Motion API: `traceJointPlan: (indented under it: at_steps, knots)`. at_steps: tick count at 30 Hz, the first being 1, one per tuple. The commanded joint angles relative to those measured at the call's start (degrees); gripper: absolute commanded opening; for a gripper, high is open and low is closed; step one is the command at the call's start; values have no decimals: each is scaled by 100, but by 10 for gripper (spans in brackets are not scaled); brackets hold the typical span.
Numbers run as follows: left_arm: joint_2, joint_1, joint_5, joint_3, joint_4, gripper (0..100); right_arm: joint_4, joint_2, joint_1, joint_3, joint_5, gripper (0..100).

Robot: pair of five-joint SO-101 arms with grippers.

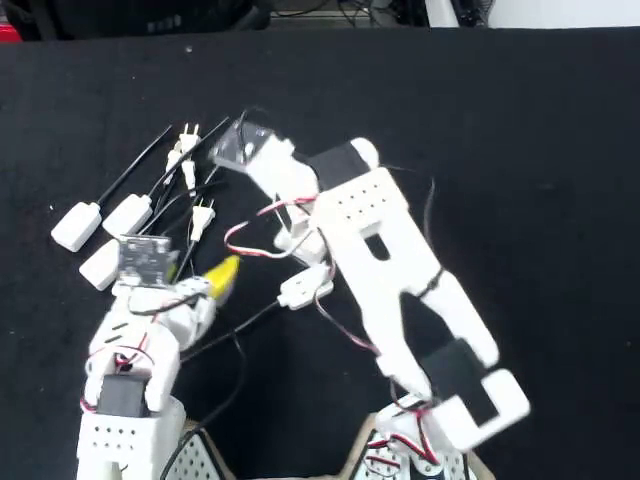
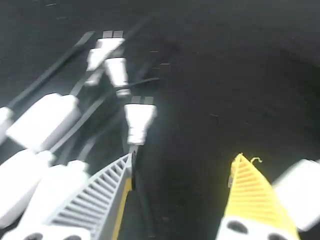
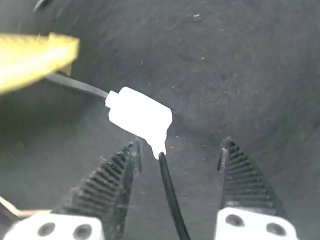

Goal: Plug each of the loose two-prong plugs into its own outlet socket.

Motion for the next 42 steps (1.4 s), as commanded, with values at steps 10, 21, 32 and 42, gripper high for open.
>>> traceJointPlan:
  at_steps: [10, 21, 32, 42]
  knots:
    - [-53, -3134, 2092, -462, -765, 310, -1785, -813, -598, 2563, 2681, 234]
    - [-53, -3160, 2092, -400, -835, 310, -3376, -787, -712, 3925, 3367, 230]
    - [-53, -3152, 2092, -418, -809, 310, -3851, -602, -237, 4198, 3367, 229]
    - [-53, -3081, 2092, -400, -835, 310, -3437, 189, 132, 3345, 3332, 24]
